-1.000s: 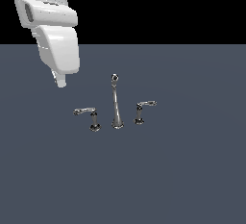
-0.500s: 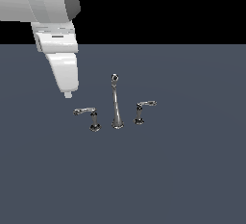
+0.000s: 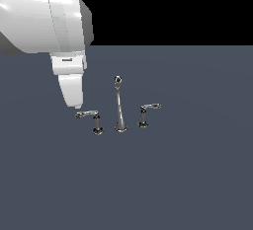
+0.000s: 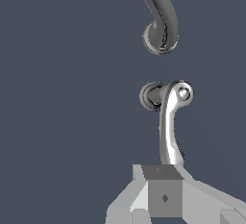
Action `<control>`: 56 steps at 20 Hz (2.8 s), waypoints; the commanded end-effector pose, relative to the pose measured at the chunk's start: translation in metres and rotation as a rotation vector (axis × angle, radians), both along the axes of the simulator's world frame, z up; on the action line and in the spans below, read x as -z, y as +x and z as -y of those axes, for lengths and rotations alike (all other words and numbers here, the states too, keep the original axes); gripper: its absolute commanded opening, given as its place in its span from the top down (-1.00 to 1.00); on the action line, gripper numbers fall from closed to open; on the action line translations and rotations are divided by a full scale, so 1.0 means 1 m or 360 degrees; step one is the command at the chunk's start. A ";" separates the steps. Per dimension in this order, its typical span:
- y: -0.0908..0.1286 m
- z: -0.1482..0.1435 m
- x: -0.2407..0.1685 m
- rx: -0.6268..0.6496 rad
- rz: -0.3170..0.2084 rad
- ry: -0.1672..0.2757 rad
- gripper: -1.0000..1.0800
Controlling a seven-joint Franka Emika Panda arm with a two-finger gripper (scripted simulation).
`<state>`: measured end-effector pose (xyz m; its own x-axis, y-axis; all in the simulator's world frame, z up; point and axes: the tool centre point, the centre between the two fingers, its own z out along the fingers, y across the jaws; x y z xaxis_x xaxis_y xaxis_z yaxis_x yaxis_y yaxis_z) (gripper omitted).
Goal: Turn on the faucet by rotating a designated handle.
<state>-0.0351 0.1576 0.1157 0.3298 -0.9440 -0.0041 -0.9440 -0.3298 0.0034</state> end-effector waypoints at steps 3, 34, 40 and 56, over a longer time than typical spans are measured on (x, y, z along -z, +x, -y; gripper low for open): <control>0.015 0.002 0.016 0.0097 0.0004 -0.0005 1.00; -0.017 -0.001 0.030 0.0184 0.0015 0.0003 1.00; -0.035 0.009 0.030 0.0186 0.0012 0.0000 1.00; -0.061 0.046 0.030 0.0180 0.0008 -0.0002 1.00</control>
